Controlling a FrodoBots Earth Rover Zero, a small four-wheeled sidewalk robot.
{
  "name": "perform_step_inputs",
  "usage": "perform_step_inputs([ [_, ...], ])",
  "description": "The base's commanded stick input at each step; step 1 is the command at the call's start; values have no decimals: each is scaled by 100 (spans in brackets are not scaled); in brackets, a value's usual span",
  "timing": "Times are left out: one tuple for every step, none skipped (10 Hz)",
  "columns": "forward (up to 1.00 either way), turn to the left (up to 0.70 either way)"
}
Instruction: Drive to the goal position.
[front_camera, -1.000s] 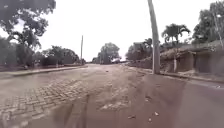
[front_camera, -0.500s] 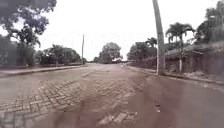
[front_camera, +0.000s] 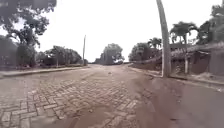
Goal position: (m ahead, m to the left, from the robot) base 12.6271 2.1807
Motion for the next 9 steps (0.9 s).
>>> perform_step_inputs([
  [70,0],
  [70,0],
  [70,0],
  [70,0],
  [70,0],
  [70,0],
  [70,0],
  [70,0],
  [70,0],
])
